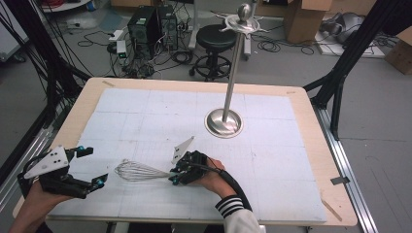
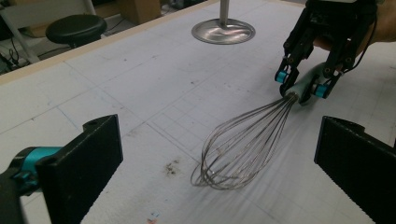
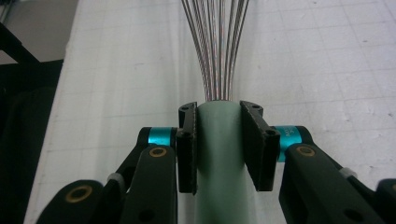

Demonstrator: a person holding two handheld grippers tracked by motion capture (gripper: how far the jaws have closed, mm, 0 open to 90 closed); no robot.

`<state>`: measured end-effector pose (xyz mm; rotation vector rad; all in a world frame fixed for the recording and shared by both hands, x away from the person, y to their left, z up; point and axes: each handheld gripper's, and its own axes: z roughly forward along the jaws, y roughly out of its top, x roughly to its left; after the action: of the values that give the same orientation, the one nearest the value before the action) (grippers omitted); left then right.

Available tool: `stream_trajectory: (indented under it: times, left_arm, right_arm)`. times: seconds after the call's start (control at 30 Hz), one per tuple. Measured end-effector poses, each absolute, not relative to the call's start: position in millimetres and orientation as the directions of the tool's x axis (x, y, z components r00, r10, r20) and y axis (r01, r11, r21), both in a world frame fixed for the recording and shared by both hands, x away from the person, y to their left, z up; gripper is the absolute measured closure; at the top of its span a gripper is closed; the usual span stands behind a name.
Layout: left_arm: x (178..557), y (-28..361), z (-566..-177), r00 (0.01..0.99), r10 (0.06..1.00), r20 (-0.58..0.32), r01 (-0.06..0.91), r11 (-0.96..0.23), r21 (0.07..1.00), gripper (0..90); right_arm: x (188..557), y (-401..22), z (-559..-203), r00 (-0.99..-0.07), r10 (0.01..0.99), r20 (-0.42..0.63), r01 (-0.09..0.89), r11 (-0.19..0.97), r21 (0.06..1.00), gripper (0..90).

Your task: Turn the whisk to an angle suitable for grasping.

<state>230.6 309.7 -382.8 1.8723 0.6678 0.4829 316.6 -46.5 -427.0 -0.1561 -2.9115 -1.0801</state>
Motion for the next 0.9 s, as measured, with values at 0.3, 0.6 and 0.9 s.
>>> stream_trajectory:
  times: [0.3,0.6,0.9]
  left_arm:
    - [230.2,308.4,-382.9,0.769,0.639,0.030,0.221,-0.311,0.924,1.7]
    - [230.7,304.0,-383.7,0.777,0.628,0.028,0.222,-0.316,0.923,1.7]
    - [231.5,299.2,-380.9,0.789,0.614,0.031,0.212,-0.318,0.924,1.7]
  right_arm:
    - [315.1,-47.3,-430.0,-0.993,0.110,0.052,0.118,0.761,0.638,41.9]
    - [313.0,-63.9,-413.4,-0.984,0.160,0.082,0.165,0.620,0.767,2.7]
    - [305.3,-97.2,-390.8,-0.974,0.214,0.069,0.177,0.536,0.826,0.4]
